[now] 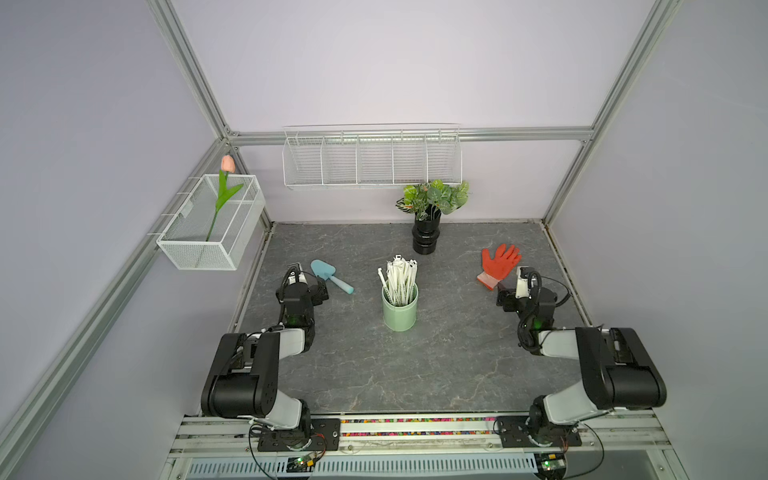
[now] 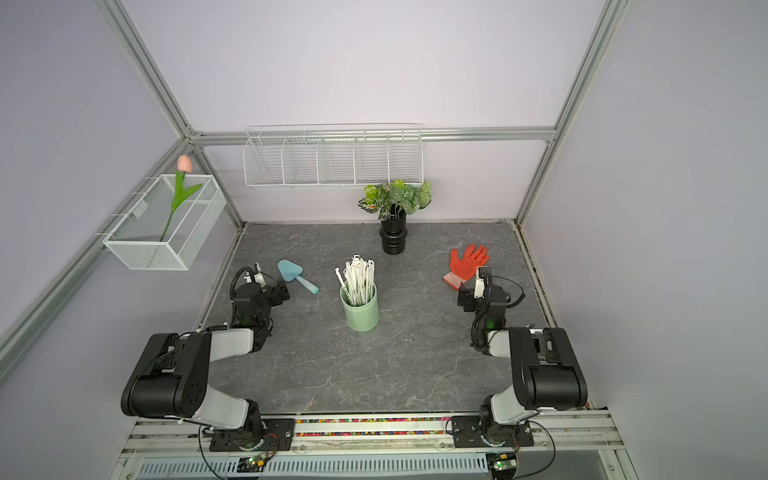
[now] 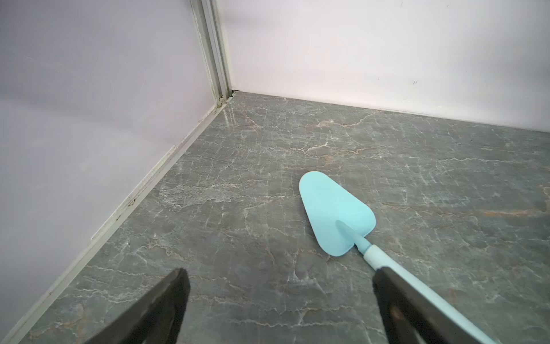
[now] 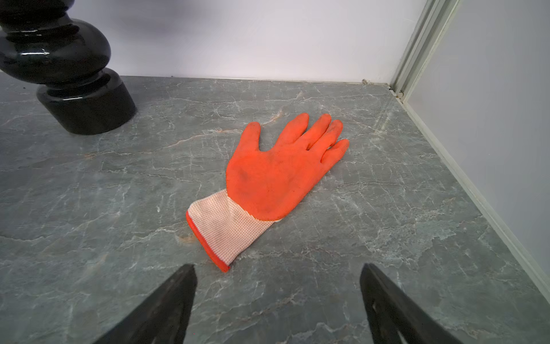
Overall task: Take the straws out of the storage container
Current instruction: Pick up the straw from the container.
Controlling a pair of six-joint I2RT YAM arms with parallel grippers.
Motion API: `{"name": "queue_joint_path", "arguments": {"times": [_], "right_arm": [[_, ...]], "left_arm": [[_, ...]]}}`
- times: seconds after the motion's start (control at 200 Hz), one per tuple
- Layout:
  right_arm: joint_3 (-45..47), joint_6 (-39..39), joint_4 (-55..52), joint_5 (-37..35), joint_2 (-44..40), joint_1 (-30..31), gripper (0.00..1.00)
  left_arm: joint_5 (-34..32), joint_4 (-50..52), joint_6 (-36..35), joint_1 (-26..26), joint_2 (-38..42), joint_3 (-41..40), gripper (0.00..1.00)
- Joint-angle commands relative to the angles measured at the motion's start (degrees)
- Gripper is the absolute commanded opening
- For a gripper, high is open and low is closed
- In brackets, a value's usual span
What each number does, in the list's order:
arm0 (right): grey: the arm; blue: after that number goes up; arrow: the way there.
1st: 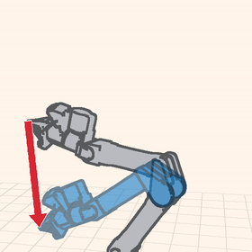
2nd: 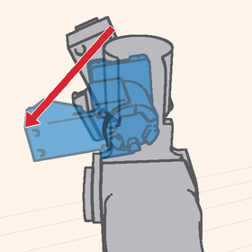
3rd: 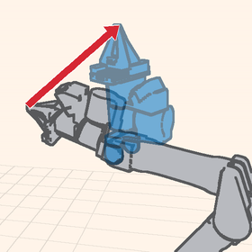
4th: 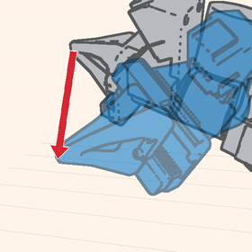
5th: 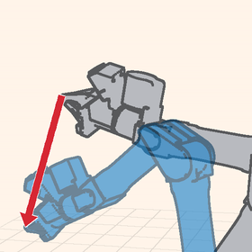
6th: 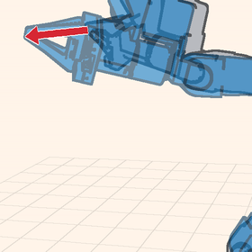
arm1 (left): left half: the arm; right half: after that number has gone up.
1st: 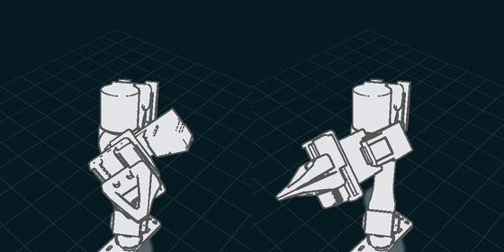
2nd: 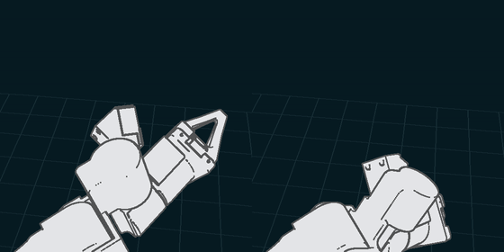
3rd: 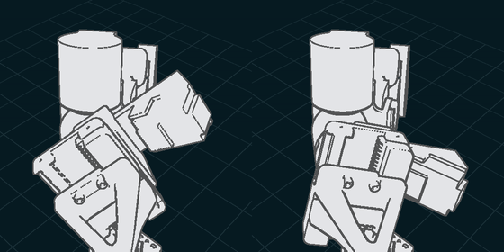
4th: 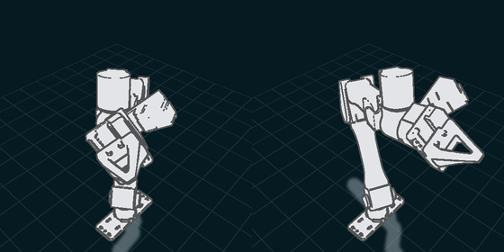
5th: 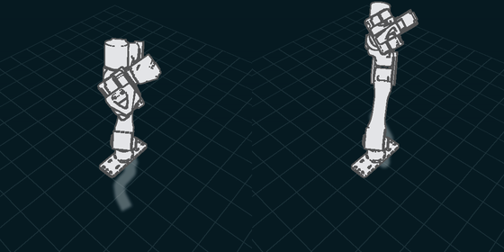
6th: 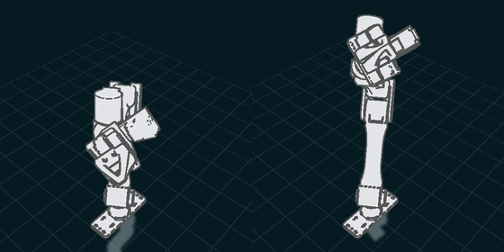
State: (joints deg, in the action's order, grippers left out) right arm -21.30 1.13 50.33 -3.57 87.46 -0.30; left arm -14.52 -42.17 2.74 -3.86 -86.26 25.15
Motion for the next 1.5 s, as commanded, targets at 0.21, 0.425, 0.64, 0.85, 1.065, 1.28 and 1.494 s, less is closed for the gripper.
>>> {"name": "queue_joint_path", "arguments": {"times": [0.21, 0.425, 0.64, 0.85, 1.065, 1.28, 1.494], "right_arm": [[-0.4, 0.7, -0.1, 0.4, 0.3, -0.1, 0.89], [-0.4, 0.7, -0.1, 0.4, 0.3, -0.1, 0.89], [-0.4, 0.7, -0.1, 0.4, 0.3, -0.1, 0.89], [-0.3, 0.7, 0.1, 0.4, 0.3, -0.1, 0.89], [-9.4, -0.5, -19.0, -2.0, -3.3, -0.1, 0.89], [-31.0, -10.7, -53.9, -4.1, -2.0, -0.1, 0.89], [-38.9, -23.0, -71.3, -1.6, -4.0, -0.5, 0.89]], "left_arm": [[0.5, -1.2, -0.8, 0.2, -0.5, -0.2, 1.0], [0.5, -1.1, -0.8, 0.3, -0.5, -0.2, 1.0], [0.5, -1.1, -0.7, 0.3, -0.5, -0.1, 1.0], [0.6, -0.4, -1.8, 0.3, 0.8, 0.7, 1.0], [2.2, 25.9, -1.9, -0.1, 10.1, 13.3, 1.0], [4.5, 48.9, 11.7, -0.2, 13.7, 30.4, 1.0], [20.0, 55.7, 30.6, 2.2, 18.0, 33.8, 1.0]]}}
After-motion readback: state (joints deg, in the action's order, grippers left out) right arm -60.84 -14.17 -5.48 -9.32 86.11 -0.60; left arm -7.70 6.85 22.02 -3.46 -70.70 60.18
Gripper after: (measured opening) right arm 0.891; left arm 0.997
